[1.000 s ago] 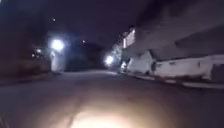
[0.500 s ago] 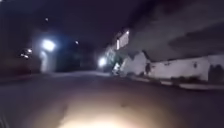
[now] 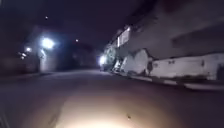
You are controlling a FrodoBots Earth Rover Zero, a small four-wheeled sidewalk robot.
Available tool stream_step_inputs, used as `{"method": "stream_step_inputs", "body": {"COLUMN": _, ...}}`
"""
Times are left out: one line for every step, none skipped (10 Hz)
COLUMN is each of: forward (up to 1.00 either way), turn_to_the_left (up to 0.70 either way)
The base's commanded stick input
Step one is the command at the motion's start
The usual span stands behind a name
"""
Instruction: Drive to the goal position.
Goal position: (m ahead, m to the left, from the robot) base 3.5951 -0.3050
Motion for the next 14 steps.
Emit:
{"method": "stream_step_inputs", "body": {"forward": 0.7, "turn_to_the_left": 0.0}}
{"method": "stream_step_inputs", "body": {"forward": 0.7, "turn_to_the_left": 0.0}}
{"method": "stream_step_inputs", "body": {"forward": 0.7, "turn_to_the_left": 0.0}}
{"method": "stream_step_inputs", "body": {"forward": 0.7, "turn_to_the_left": 0.0}}
{"method": "stream_step_inputs", "body": {"forward": 0.7, "turn_to_the_left": 0.0}}
{"method": "stream_step_inputs", "body": {"forward": 0.7, "turn_to_the_left": 0.0}}
{"method": "stream_step_inputs", "body": {"forward": 0.7, "turn_to_the_left": 0.0}}
{"method": "stream_step_inputs", "body": {"forward": 0.7, "turn_to_the_left": -0.05}}
{"method": "stream_step_inputs", "body": {"forward": 0.7, "turn_to_the_left": -0.19}}
{"method": "stream_step_inputs", "body": {"forward": 0.7, "turn_to_the_left": -0.34}}
{"method": "stream_step_inputs", "body": {"forward": 0.7, "turn_to_the_left": -0.35}}
{"method": "stream_step_inputs", "body": {"forward": 0.7, "turn_to_the_left": -0.35}}
{"method": "stream_step_inputs", "body": {"forward": 0.7, "turn_to_the_left": -0.22}}
{"method": "stream_step_inputs", "body": {"forward": 0.7, "turn_to_the_left": -0.15}}
